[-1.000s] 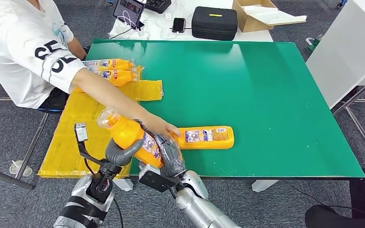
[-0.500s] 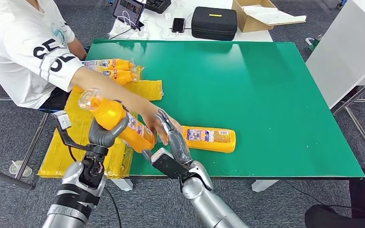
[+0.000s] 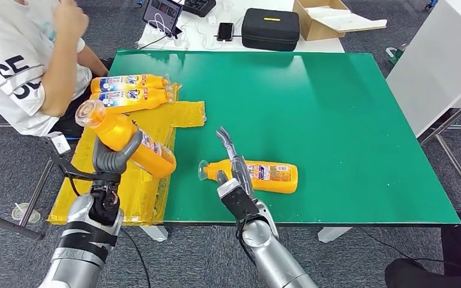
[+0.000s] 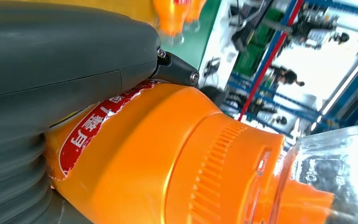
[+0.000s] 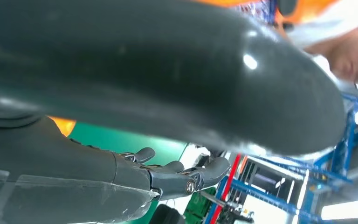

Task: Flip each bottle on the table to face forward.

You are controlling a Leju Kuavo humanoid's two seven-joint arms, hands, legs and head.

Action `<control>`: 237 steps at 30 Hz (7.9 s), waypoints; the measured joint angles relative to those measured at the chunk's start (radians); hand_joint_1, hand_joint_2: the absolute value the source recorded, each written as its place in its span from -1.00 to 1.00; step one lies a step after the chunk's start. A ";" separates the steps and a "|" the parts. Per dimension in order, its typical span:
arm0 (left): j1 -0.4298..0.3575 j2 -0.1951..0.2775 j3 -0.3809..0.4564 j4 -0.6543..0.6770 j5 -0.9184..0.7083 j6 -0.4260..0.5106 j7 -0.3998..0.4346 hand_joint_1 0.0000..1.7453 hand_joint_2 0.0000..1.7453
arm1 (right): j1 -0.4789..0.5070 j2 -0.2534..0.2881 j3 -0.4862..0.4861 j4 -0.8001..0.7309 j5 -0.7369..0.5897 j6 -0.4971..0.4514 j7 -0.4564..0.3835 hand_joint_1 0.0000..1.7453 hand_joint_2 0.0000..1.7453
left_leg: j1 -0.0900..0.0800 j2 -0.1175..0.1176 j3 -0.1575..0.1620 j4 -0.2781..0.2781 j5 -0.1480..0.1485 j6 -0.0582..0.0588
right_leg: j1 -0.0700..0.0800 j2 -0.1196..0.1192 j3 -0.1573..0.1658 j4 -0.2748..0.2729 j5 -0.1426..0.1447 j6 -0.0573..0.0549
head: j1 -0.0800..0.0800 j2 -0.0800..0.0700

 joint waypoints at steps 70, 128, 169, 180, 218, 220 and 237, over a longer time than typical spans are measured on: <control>-0.245 0.223 -0.402 0.560 -1.493 0.573 0.101 1.00 1.00 | 0.031 -0.005 -0.014 -0.238 -0.208 0.055 -0.029 -1.00 -1.00 | 0.000 0.001 0.000 0.000 0.000 0.000 | 0.000 0.002 0.000 0.000 0.000 0.000 | 0.000 0.000; -0.162 0.229 -0.073 0.424 -0.669 -0.173 -0.177 -1.00 0.00 | -0.008 0.020 -0.027 -0.070 -0.182 0.056 0.001 -1.00 -0.50 | 0.000 -0.001 0.005 0.000 0.001 -0.001 | 0.000 0.000 0.005 0.000 0.000 0.000 | 0.000 0.000; 0.042 0.069 0.136 0.048 -0.554 0.412 -0.176 -1.00 1.00 | -0.274 -0.335 0.144 0.253 0.361 0.372 0.466 -1.00 1.00 | -0.001 -0.001 0.002 0.000 0.001 0.000 | -0.001 0.000 0.002 0.000 0.001 0.000 | 0.000 0.000; 0.032 0.065 0.132 0.081 -0.553 0.410 -0.176 -1.00 1.00 | -0.307 -0.355 0.194 0.290 0.377 0.401 0.463 -1.00 1.00 | -0.001 -0.001 0.003 0.000 0.001 0.000 | -0.001 0.000 0.004 0.000 0.001 0.000 | 0.000 0.000; 0.002 0.034 0.144 0.188 -0.508 0.308 -0.173 -1.00 1.00 | -0.161 -0.391 0.200 0.105 0.230 0.111 0.395 1.00 1.00 | -0.001 -0.001 0.006 0.000 0.000 0.000 | -0.001 0.000 0.008 0.000 0.001 0.000 | 0.000 0.000; 0.015 0.026 0.146 0.169 -0.494 0.287 -0.167 -1.00 1.00 | -0.097 -0.347 0.127 0.025 0.254 0.018 0.362 1.00 1.00 | 0.000 -0.001 0.005 0.000 0.001 0.000 | 0.000 0.000 0.005 0.000 0.001 0.000 | -0.001 0.000; 0.056 -0.031 0.112 0.076 -0.234 -0.039 -0.025 -1.00 1.00 | 0.094 -0.164 -0.173 -0.267 0.244 -0.286 0.102 1.00 1.00 | -0.001 -0.002 0.001 0.000 0.001 0.000 | -0.001 0.000 0.002 0.000 0.000 0.000 | 0.000 0.000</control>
